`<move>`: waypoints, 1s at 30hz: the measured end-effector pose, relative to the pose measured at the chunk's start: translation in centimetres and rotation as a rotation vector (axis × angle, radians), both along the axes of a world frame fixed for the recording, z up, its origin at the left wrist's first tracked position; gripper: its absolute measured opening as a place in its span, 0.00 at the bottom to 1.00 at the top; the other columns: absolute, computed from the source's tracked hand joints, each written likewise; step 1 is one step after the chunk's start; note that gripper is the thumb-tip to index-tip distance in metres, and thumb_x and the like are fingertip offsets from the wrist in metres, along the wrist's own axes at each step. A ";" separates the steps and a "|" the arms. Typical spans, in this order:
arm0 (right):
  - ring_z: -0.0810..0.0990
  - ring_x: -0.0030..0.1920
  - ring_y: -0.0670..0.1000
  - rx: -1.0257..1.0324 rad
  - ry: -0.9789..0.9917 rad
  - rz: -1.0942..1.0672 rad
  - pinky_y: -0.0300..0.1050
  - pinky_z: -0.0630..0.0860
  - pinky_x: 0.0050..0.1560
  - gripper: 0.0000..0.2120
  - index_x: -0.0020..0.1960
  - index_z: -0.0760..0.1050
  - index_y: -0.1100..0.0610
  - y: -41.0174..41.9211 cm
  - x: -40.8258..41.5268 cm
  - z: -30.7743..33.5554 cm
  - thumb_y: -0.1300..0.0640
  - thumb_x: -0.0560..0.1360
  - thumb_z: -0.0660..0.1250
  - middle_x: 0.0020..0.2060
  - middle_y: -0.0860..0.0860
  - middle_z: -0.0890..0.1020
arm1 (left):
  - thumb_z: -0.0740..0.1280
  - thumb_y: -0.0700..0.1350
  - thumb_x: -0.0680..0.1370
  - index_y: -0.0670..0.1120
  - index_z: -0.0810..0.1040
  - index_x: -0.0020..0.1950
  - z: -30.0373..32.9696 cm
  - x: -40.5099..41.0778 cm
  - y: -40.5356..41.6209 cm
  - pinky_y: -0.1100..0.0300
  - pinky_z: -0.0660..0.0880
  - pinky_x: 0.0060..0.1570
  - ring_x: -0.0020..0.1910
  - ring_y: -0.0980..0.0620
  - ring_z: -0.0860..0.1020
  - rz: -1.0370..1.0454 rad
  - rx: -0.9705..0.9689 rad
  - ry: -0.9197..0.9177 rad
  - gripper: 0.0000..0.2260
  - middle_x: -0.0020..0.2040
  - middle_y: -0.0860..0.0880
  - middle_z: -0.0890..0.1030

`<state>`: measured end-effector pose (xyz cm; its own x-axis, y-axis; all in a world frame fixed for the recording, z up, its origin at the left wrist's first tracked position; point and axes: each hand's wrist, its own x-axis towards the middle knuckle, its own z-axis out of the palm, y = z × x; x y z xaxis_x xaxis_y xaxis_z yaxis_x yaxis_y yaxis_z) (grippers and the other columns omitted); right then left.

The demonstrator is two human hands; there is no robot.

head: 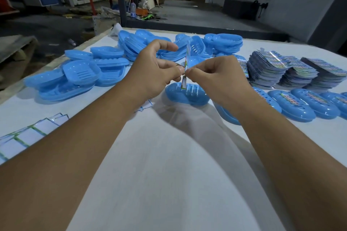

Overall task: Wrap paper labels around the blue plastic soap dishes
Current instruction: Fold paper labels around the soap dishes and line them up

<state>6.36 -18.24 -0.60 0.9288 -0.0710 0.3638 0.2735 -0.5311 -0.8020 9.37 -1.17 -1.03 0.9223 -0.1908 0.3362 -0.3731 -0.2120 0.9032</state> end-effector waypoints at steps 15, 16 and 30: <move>0.69 0.26 0.45 0.070 0.221 -0.158 0.35 0.65 0.23 0.13 0.36 0.83 0.59 -1.2 0.6 0.4 0.49 0.70 0.70 0.30 0.55 0.81 | 0.70 0.43 0.74 0.58 0.68 0.48 0.0 1.3 1.2 0.61 0.76 0.30 0.29 0.57 0.76 0.272 0.209 0.090 0.13 0.38 0.51 0.86; 0.70 0.26 0.44 0.079 0.227 -0.163 0.35 0.65 0.23 0.13 0.35 0.82 0.59 -1.3 0.6 0.5 0.49 0.70 0.70 0.28 0.50 0.80 | 0.69 0.44 0.75 0.58 0.68 0.48 -0.1 1.5 1.2 0.57 0.78 0.34 0.32 0.55 0.78 0.279 0.235 0.106 0.12 0.40 0.50 0.86; 0.74 0.31 0.46 0.136 0.246 -0.197 0.40 0.67 0.30 0.12 0.35 0.83 0.57 -1.6 0.6 0.7 0.49 0.68 0.68 0.27 0.43 0.81 | 0.64 0.52 0.78 0.50 0.69 0.57 0.5 2.0 3.7 0.53 0.70 0.43 0.49 0.47 0.74 0.518 0.698 0.106 0.12 0.49 0.50 0.75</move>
